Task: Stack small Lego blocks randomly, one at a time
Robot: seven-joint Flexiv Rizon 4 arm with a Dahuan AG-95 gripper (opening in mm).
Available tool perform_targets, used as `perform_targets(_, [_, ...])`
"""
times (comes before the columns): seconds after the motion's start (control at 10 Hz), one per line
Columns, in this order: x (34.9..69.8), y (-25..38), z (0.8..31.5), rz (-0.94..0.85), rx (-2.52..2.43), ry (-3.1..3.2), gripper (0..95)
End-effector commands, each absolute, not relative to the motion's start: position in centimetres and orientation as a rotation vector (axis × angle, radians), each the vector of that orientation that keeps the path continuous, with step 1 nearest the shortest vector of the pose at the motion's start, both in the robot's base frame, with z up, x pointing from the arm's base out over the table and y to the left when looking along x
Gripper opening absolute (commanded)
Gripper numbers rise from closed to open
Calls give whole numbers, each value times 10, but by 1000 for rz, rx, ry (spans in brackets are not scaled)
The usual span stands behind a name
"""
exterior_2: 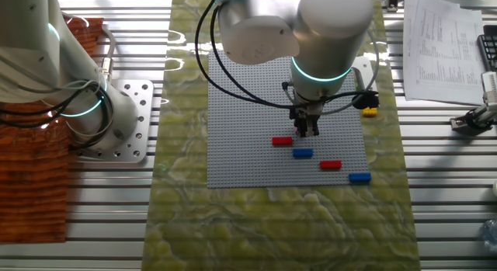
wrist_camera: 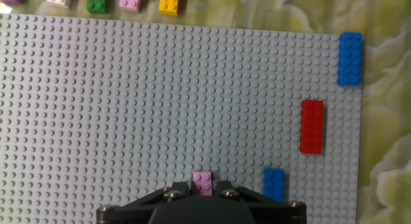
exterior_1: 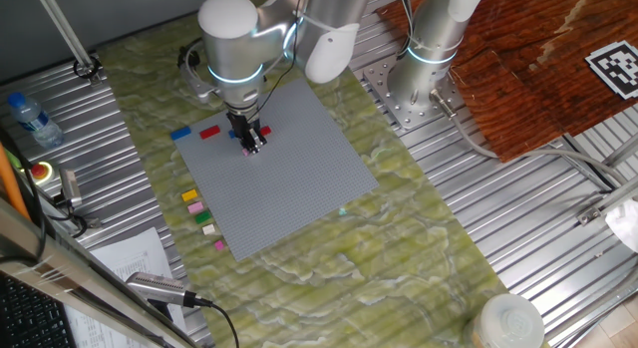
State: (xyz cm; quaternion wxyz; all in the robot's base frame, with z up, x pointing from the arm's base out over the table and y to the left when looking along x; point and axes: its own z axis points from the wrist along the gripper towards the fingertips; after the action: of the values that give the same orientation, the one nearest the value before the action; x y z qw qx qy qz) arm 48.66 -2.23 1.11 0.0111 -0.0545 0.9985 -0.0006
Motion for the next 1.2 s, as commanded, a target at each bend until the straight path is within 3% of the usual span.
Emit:
perform_targets(0.1, [487,-22,8,6,-159,3108,0])
perform_targets(1.2, [490,-23,-4,16,-133,3118,0])
